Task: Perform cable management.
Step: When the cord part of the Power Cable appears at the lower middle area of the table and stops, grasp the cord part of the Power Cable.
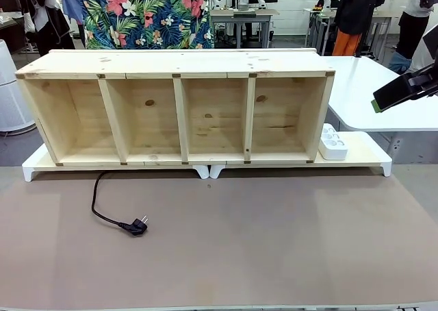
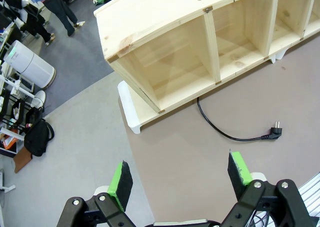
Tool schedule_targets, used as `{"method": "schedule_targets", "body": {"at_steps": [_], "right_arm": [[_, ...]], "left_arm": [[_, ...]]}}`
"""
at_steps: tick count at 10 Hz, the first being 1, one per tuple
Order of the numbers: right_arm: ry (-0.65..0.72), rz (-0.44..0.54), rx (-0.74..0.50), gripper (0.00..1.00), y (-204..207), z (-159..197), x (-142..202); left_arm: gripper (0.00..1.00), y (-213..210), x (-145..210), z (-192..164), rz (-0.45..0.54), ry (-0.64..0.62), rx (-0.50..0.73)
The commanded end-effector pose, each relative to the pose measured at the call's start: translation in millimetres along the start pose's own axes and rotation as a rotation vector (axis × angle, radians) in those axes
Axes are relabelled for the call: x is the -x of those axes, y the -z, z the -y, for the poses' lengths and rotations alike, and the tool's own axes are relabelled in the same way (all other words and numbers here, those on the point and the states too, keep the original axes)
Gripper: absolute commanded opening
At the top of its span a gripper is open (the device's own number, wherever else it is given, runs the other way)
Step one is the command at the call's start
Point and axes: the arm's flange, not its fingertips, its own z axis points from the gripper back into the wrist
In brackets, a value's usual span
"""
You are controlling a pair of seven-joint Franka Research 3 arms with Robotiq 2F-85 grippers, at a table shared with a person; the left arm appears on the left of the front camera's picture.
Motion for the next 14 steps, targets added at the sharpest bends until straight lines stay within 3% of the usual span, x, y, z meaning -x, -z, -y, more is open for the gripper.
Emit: {"method": "schedule_targets", "body": {"at_steps": [1, 14], "right_arm": [[-0.006, 0.013, 0.001, 1.0, -0.2, 0.2, -1.6], [-0.006, 0.013, 0.001, 1.0, -0.2, 0.2, -1.6]], "left_arm": [[1.0, 2.0, -3.1, 0.4, 0.01, -0.015, -0.007], [1.0, 2.0, -3.1, 0.4, 0.01, -0.015, -0.007]]}}
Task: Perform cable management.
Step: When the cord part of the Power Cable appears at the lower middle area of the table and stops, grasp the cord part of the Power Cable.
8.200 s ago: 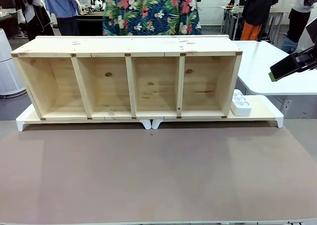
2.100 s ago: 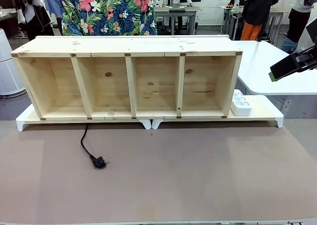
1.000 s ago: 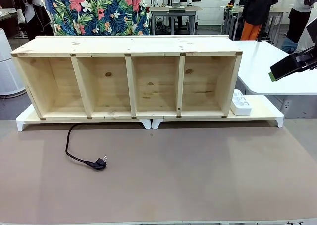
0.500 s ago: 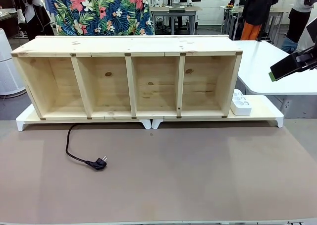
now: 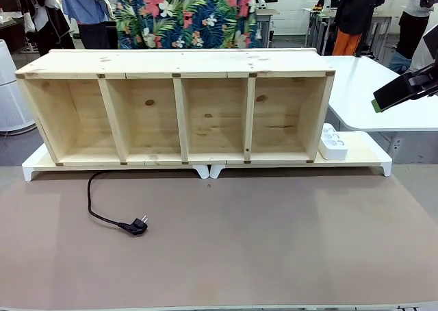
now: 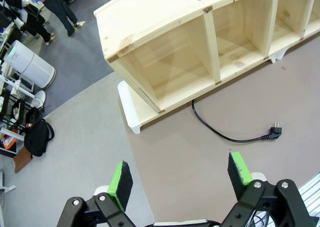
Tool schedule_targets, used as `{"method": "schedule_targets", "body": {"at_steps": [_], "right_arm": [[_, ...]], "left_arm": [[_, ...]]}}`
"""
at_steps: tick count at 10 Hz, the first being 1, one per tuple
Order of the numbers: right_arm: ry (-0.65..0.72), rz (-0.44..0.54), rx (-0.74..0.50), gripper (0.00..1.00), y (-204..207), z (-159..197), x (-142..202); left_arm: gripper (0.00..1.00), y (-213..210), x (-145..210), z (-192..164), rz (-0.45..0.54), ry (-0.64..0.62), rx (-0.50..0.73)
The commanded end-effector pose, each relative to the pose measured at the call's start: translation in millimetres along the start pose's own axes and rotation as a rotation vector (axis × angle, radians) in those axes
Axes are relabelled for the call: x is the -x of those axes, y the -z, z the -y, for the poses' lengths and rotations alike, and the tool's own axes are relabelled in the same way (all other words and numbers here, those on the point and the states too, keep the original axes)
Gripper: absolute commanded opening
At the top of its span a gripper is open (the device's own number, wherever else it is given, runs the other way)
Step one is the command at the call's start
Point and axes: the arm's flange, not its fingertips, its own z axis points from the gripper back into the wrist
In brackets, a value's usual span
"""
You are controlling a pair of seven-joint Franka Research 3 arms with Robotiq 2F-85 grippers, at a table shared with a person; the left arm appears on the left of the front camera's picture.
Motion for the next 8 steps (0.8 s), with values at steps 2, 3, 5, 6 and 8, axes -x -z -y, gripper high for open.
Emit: {"method": "schedule_targets", "body": {"at_steps": [2, 3, 5, 6, 8], "right_arm": [[-0.006, 0.013, 0.001, 1.0, -0.2, 0.2, -1.6], [-0.006, 0.013, 0.001, 1.0, -0.2, 0.2, -1.6], [-0.006, 0.013, 0.001, 1.0, -0.2, 0.2, -1.6], [-0.006, 0.013, 0.001, 1.0, -0.2, 0.2, -1.6], [-0.006, 0.013, 0.001, 1.0, -0.2, 0.2, -1.6]], "left_arm": [[1.0, 2.0, -3.1, 0.4, 0.01, -0.015, -0.007], [1.0, 2.0, -3.1, 0.4, 0.01, -0.015, -0.007], [1.0, 2.0, -3.1, 0.4, 0.01, -0.015, -0.007], [1.0, 2.0, -3.1, 0.4, 0.01, -0.015, -0.007], [1.0, 2.0, -3.1, 0.4, 0.01, -0.015, -0.007]]}}
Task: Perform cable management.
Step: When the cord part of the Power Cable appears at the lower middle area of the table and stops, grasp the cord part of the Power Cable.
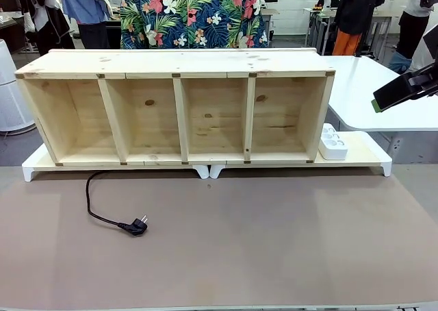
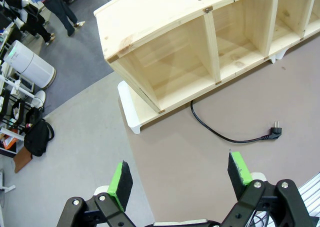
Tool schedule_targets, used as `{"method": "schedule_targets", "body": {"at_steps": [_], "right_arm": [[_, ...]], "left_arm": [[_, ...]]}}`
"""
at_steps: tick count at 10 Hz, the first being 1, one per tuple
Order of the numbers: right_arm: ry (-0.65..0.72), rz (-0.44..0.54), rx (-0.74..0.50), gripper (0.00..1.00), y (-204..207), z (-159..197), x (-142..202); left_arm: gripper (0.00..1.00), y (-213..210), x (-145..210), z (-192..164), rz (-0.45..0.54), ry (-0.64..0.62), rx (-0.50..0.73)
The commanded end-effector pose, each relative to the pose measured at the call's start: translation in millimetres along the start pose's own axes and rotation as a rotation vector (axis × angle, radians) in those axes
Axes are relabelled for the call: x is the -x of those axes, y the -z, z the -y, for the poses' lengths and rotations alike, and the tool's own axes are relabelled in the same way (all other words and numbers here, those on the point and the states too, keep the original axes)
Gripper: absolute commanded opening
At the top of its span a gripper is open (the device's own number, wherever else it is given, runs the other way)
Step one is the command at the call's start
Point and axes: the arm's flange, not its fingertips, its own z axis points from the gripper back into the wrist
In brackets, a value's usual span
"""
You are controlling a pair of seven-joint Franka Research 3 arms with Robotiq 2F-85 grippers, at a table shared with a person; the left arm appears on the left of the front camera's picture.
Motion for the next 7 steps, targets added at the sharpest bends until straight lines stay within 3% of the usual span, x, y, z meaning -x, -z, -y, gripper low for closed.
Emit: {"method": "schedule_targets", "body": {"at_steps": [1, 7], "right_arm": [[-0.006, 0.013, 0.001, 1.0, -0.2, 0.2, -1.6], [-0.048, 0.003, -0.051, 1.0, -4.5, -29.6, -10.9]], "left_arm": [[1.0, 2.0, -3.1, 0.4, 0.01, -0.015, -0.007], [1.0, 2.0, -3.1, 0.4, 0.01, -0.015, -0.007]]}}
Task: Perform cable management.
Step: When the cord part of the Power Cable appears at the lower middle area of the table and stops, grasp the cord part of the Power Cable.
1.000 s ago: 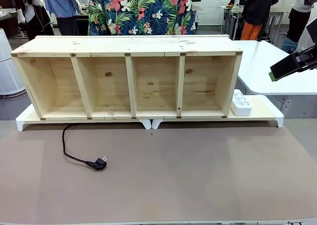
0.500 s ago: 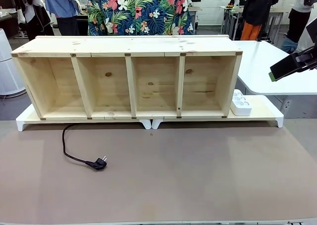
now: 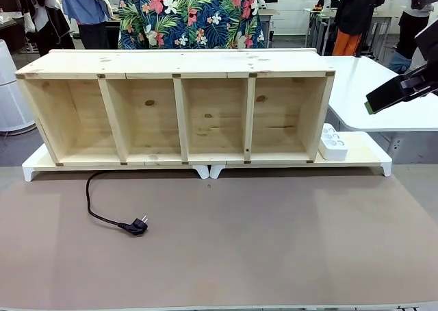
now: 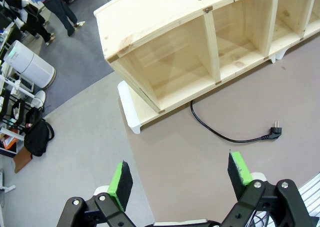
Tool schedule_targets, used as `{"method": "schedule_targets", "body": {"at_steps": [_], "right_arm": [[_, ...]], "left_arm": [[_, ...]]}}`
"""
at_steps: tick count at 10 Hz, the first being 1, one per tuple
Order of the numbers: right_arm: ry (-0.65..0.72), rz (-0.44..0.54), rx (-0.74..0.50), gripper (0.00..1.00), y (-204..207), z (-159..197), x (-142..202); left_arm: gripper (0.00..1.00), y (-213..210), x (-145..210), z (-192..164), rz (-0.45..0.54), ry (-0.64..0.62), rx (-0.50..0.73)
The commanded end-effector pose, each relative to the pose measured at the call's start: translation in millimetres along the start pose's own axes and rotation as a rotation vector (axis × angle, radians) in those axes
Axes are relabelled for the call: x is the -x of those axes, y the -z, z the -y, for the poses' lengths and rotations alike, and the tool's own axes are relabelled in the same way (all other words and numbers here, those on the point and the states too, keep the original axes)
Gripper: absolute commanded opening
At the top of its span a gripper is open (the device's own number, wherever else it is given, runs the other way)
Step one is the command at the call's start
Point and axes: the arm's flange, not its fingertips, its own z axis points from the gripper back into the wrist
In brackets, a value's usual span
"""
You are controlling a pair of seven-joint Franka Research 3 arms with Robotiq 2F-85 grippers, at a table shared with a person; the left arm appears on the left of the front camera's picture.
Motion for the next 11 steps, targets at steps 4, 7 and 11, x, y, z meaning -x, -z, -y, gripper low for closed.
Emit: {"method": "schedule_targets", "body": {"at_steps": [4, 7, 11], "right_arm": [[-0.08, -0.006, -0.123, 1.0, -4.3, -58.3, -38.8], [-0.149, -0.064, -0.195, 1.0, 1.0, -101.4, -63.7], [-0.184, -0.108, -0.277, 1.0, 20.1, -168.8, -82.6]], "left_arm": [[1.0, 2.0, -3.1, 0.4, 0.01, -0.015, -0.007], [1.0, 2.0, -3.1, 0.4, 0.01, -0.015, -0.007], [1.0, 2.0, -3.1, 0.4, 0.01, -0.015, -0.007]]}}
